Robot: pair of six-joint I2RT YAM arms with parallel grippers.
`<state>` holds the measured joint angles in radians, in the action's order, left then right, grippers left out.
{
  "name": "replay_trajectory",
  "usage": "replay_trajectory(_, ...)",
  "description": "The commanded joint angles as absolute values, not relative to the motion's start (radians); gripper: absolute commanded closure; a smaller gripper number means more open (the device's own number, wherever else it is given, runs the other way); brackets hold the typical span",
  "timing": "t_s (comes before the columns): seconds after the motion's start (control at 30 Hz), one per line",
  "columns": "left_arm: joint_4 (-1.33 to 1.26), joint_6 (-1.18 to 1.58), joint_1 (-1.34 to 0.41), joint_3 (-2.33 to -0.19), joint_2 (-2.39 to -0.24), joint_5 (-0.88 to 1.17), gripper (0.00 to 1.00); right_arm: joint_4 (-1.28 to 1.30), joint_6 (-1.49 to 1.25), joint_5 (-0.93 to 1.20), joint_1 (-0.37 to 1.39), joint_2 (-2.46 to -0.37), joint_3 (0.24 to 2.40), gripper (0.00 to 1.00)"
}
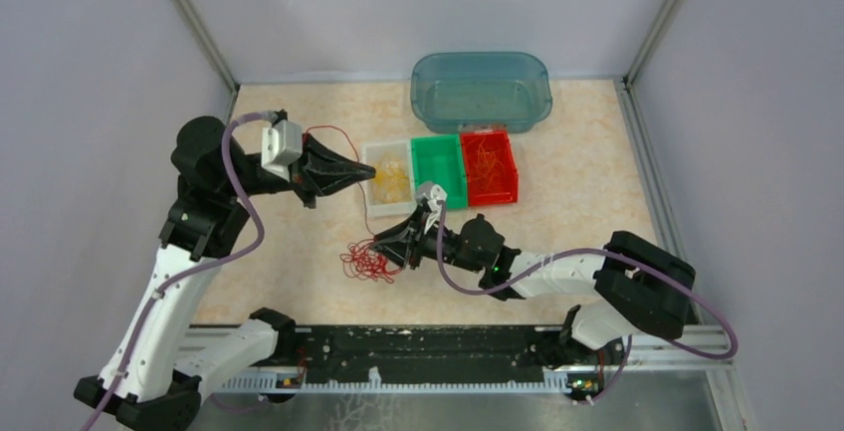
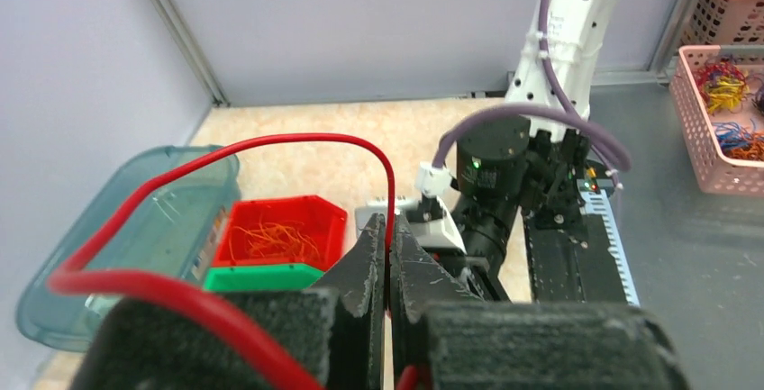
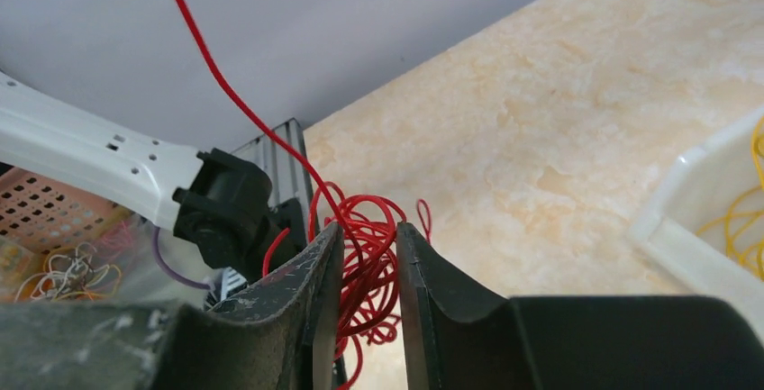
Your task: Untangle the cables
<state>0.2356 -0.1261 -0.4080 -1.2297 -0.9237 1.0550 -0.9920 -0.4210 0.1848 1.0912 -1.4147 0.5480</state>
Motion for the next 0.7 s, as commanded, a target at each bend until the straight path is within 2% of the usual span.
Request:
replay_trajectory(0.0, 0.180, -0.091, -0.413, -1.310, -0.934, 1.035, 1.00, -1.057, -0.425, 0.153, 1.102, -1.420, 0.520, 0.71)
replay_trajectory(0.27, 0.144, -0.085, -0.412, -1.411, -0.953, 0.996, 1.00, -1.033, -0.403, 0.107, 1.109, -1.458, 0.480, 0.65)
replay_trajectory(0.67, 0.073, -0.131, -0.412, -1.656, -1.029, 0.944, 1.00, -1.061, -0.413, 0.033, 1.123, -1.540, 0.397, 0.65)
